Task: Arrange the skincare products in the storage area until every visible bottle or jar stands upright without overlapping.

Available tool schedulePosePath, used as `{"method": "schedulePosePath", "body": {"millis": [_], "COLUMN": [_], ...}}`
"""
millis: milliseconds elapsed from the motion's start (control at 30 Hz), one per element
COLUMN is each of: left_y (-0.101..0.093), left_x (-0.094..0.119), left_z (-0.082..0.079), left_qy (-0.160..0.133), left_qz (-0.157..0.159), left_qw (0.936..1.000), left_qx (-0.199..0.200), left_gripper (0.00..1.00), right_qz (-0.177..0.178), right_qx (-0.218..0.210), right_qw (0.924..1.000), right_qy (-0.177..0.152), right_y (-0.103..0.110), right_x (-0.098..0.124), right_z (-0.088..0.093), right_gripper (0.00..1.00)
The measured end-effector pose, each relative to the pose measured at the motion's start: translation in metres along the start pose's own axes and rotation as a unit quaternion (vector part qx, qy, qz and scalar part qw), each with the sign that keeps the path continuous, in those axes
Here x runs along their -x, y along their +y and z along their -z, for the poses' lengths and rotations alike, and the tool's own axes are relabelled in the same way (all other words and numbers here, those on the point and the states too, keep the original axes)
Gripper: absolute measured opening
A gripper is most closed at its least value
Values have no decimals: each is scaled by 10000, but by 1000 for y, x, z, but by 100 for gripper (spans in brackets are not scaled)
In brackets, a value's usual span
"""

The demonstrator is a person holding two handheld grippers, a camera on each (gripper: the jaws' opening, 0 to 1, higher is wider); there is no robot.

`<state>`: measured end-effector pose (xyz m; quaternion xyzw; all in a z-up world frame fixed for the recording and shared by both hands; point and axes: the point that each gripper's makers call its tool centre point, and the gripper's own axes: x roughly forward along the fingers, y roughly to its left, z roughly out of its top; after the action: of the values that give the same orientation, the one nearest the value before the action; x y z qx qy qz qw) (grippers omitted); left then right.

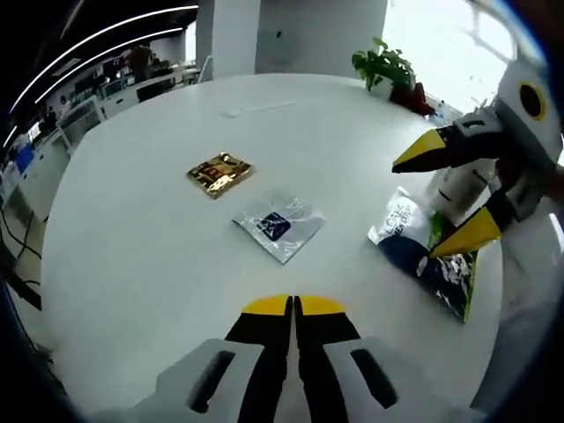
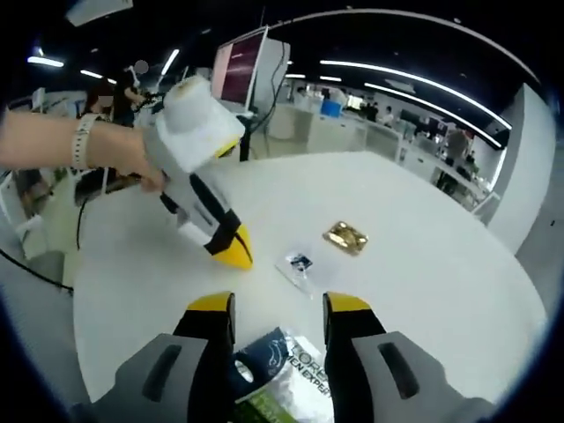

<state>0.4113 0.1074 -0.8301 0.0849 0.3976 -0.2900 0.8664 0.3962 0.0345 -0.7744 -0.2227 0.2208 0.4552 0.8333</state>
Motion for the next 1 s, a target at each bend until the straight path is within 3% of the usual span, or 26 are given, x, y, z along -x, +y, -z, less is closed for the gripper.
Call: {"method": "schedulePosePath", "body": {"millis": [67, 100, 233, 333, 533, 733, 833, 1000], "left_y": [-2, -12, -16, -25, -27, -13, 0, 12], "left_x": [0, 1, 2, 3, 2, 0, -4, -11], "left_z": [0, 4, 2, -3, -14, -26, -30, -32], "left_qy": [16, 47, -54, -170, -391, -643, -678, -687], "left_qz": [50, 206, 152, 294, 346, 346, 218, 276], "left_qw": [10000, 9998, 9998, 9991, 9980, 9958, 9959, 9941], "left_qx": [-83, 10, 124, 255, 351, 557, 562, 787], "left_gripper": [10, 13, 15, 25, 28, 31, 31, 32], "right_qz": [21, 37, 104, 162, 199, 204, 204, 254], "right_qx": [-17, -21, -114, -174, -330, -407, -545, -735], "right_qw": [10000, 9999, 9997, 9994, 9987, 9982, 9975, 9965], "right_qy": [66, 94, 165, 237, 345, 390, 410, 303], "right_y": [-2, -3, -9, -15, -16, -16, -18, -22], "right_x": [-6, -11, -19, -25, -31, -41, -46, -52], "right_z": [3, 4, 9, 13, 20, 24, 28, 27], "right_gripper": [37, 36, 35, 34, 31, 30, 29, 28]}}
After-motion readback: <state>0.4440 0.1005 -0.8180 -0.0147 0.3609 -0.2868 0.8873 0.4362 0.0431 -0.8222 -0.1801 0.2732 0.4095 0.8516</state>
